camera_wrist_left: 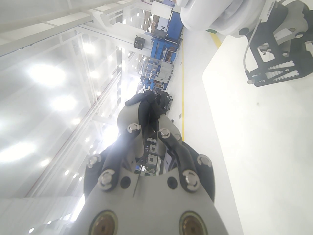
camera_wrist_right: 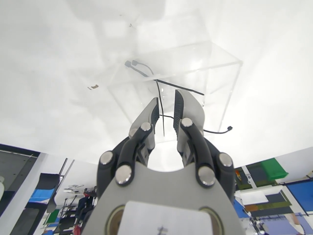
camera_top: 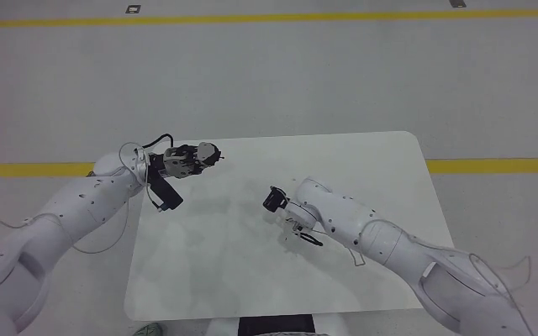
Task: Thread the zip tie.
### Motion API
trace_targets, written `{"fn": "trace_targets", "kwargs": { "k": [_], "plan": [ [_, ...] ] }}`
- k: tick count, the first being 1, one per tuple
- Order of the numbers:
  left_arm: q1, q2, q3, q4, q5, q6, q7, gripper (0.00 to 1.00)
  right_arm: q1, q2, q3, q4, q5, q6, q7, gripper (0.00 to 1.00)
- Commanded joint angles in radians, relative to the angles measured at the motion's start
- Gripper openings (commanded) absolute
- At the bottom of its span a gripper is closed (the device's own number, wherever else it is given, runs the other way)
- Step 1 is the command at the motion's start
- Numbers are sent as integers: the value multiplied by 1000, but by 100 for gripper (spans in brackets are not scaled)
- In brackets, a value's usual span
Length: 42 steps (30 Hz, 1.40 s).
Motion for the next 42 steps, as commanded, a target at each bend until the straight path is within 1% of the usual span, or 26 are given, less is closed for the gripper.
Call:
{"fn": "trace_targets", "kwargs": {
  "k": [1,5,7,9,12,16,19,21,23,26,27,31,35,39,42],
  "plan": [
    [0,0,0,0,0,0,0,0,5,-5,-10,7,-2,4,0,20],
    [0,0,0,0,0,0,0,0,14,-16,-31,27,-8,12,0,19],
    [0,0,0,0,0,0,0,0,20,-22,-40,36,-6,14,0,16],
    [0,0,0,0,0,0,0,0,25,-26,-46,43,-8,19,0,0],
    [0,0,0,0,0,0,0,0,33,-29,-52,46,-5,26,0,0],
    [0,0,0,0,0,0,0,0,43,-27,-53,35,3,39,0,0],
    [0,0,0,0,0,0,0,0,47,-17,-39,5,24,48,0,0],
    [0,0,0,0,0,0,0,0,48,-4,-19,-25,46,50,0,0],
    [0,0,0,0,0,0,0,0,48,13,12,-60,72,49,0,0],
    [0,0,0,0,0,0,0,0,37,50,68,-118,94,46,0,0],
    [0,0,0,0,0,0,0,0,27,67,93,-144,102,43,0,0],
    [0,0,0,0,0,0,0,0,-15,119,169,-223,108,35,0,0],
    [0,0,0,0,0,0,0,0,-70,160,261,-299,130,38,-6,0],
    [0,0,0,0,0,0,0,0,-149,194,387,-352,202,54,-98,0],
    [0,0,0,0,0,0,0,0,-218,214,478,-383,276,40,-188,0]
  ]
}}
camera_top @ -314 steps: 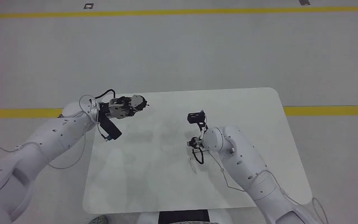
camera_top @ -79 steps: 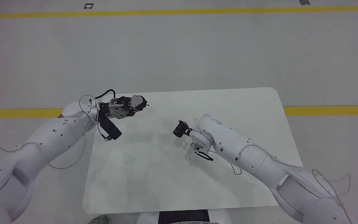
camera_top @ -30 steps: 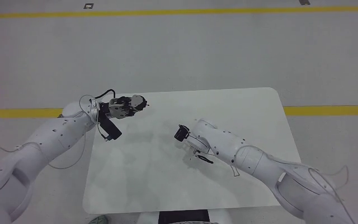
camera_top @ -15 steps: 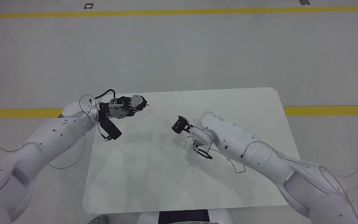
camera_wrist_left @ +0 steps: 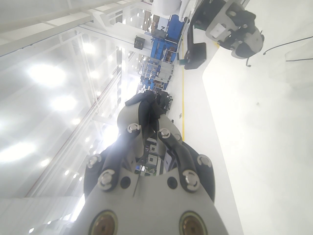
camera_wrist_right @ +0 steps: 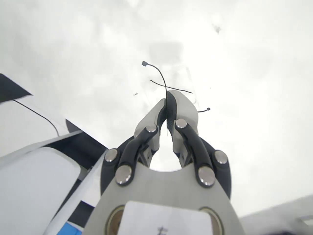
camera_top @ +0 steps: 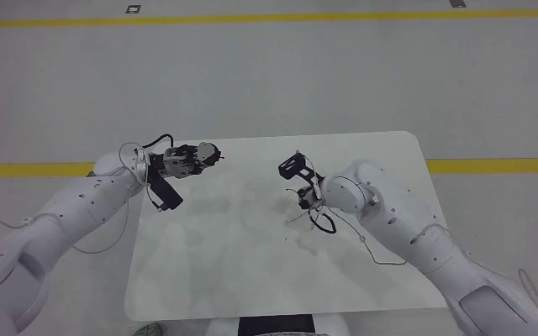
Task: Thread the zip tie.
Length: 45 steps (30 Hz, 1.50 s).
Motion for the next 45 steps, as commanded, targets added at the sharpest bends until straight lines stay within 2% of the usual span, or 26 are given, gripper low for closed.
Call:
{"fn": "trace_targets", "kwargs": {
  "k": [1,5,7,19,22,24,27,30,32,36,40,45],
  "plan": [
    [0,0,0,0,0,0,0,0,-44,10,61,-15,65,-18,-67,0],
    [0,0,0,0,0,0,0,0,-127,27,161,-33,192,-80,-182,0],
    [0,0,0,0,0,0,0,0,-166,33,201,-42,255,-143,-232,0],
    [0,0,0,0,0,0,0,0,-166,33,201,-42,255,-143,-232,0],
    [0,0,0,0,0,0,0,0,-186,29,212,-45,276,-132,-331,0],
    [14,-1,-5,-20,0,-1,-37,0,-193,25,224,-57,302,-125,-409,0],
    [30,-2,-20,-39,0,0,-54,0,-210,15,239,-76,359,-110,-544,0],
    [37,-4,-34,-38,0,0,-69,0,-235,2,248,-93,443,-91,-697,0],
    [30,-7,-33,-28,0,0,-80,0,-248,-7,244,-100,485,-81,-768,0],
    [-2,-22,5,-3,0,0,-104,0,-261,-25,220,-109,526,-54,-878,0],
    [-41,-47,55,19,0,0,-131,0,-265,-41,196,-114,537,-33,-966,0],
    [-47,-87,59,40,0,0,-138,0,-268,-58,168,-121,547,-24,-1022,0]
  ]
}}
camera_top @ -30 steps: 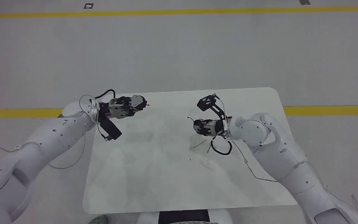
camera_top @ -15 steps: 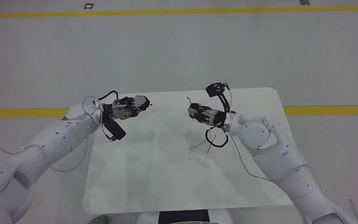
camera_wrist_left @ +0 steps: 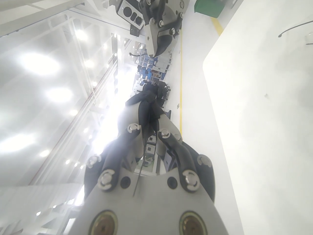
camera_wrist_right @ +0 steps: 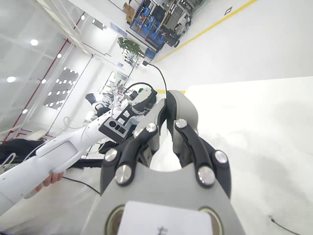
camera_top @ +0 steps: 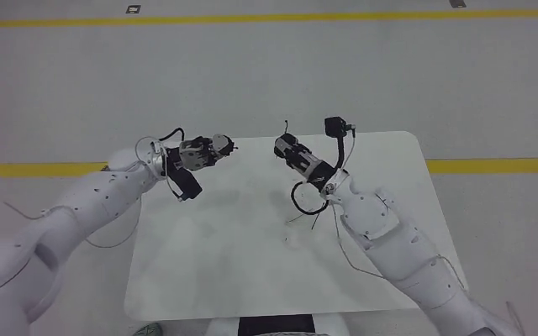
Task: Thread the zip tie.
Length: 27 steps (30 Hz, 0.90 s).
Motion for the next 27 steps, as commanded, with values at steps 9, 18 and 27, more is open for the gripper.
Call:
{"fn": "trace_targets", "kwargs": {
  "k": [9,18,27],
  "plan": [
    [-3,-35,-1,25,0,0,9,0,7,-8,-14,6,-4,2,0,0],
    [-3,-35,-1,25,0,0,9,0,7,-16,-34,-11,-57,-7,-50,0],
    [-3,-35,-1,25,0,0,9,0,68,-64,-151,25,-282,89,-203,0]
  ]
}}
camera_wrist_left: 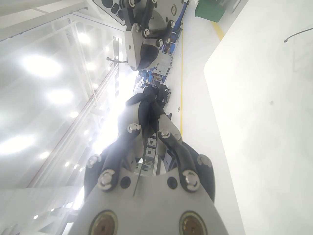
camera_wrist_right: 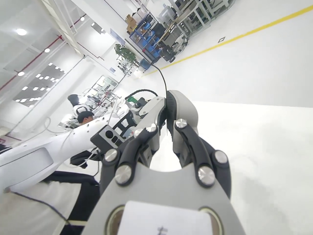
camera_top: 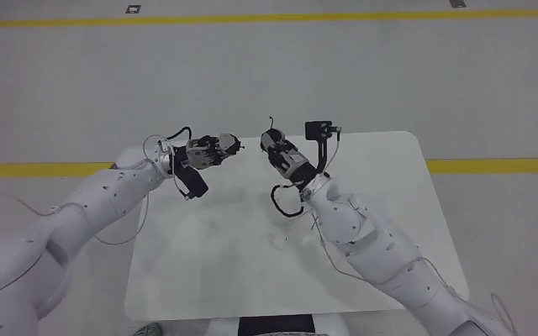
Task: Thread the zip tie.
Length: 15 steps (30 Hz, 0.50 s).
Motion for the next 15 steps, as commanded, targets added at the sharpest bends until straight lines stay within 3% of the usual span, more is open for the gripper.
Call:
{"fn": "trace_targets", "kwargs": {
  "k": [1,10,15],
  "plan": [
    [0,0,0,0,0,0,0,0,14,-9,-19,13,-39,22,-12,0],
    [0,0,0,0,0,0,0,0,51,-51,-69,39,-109,92,-39,0],
    [0,0,0,0,0,0,0,0,55,-59,-71,42,-129,99,-45,0]
  ]
}}
